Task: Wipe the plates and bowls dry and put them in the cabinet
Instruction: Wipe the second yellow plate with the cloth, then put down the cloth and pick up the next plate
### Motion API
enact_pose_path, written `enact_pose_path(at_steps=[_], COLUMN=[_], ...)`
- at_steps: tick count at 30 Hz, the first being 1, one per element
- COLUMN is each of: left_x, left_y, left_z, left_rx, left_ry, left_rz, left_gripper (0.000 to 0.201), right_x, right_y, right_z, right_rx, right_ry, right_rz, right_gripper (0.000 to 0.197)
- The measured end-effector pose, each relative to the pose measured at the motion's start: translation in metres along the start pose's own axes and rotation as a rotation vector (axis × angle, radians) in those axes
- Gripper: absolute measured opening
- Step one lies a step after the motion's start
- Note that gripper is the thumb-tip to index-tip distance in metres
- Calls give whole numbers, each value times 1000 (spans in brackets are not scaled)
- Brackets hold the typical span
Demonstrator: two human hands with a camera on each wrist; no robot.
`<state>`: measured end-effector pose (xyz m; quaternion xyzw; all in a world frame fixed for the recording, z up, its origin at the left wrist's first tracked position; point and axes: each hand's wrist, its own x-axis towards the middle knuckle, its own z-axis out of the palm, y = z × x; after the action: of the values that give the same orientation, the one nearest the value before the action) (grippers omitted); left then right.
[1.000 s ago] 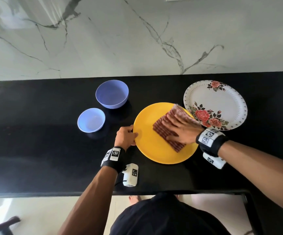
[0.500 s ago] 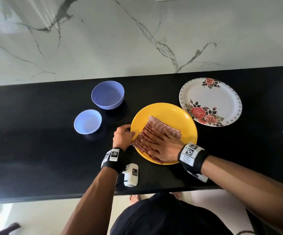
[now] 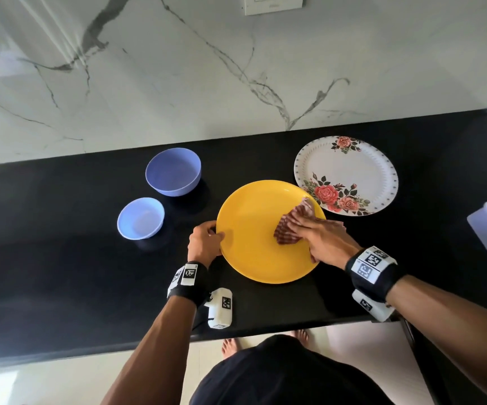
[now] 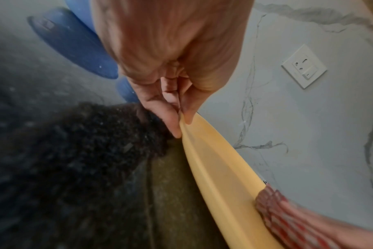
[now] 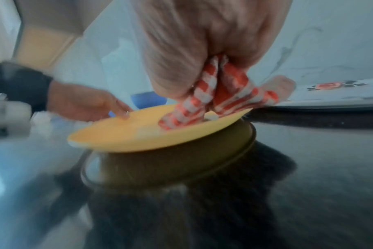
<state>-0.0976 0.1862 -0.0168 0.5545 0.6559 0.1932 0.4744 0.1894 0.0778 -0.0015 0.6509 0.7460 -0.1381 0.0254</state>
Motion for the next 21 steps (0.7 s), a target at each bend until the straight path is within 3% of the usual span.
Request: enact_pose_path(at_steps=[3, 6, 8, 10, 14, 19, 21], left_x=[-7, -17, -25, -31, -39, -54, -61], left_y=[2, 13, 23, 32, 52, 66, 68], left_z=[-1, -2, -1, 0, 4, 5, 2], left_rx=[-76, -166, -192, -237, -331, -525, -627], left_ry=[8, 60, 118, 156, 207, 312, 361], left_rz=[13, 33, 58, 96, 168, 172, 163], left_gripper=[32, 29, 29, 29, 25, 26, 28], right_x=[-13, -40, -61, -79, -95, -89, -87], right_y=[-4, 2, 14, 27, 41, 33, 27], right_z=[-24, -48, -58, -62, -50, -6, 3], right_rx=[253, 387, 396, 338, 222, 95, 72], right_ry=[144, 202, 230, 255, 306, 276, 305], right_rz=[140, 297, 364, 407, 389, 239, 225], right_gripper=[87, 70, 58, 59, 64, 37, 35])
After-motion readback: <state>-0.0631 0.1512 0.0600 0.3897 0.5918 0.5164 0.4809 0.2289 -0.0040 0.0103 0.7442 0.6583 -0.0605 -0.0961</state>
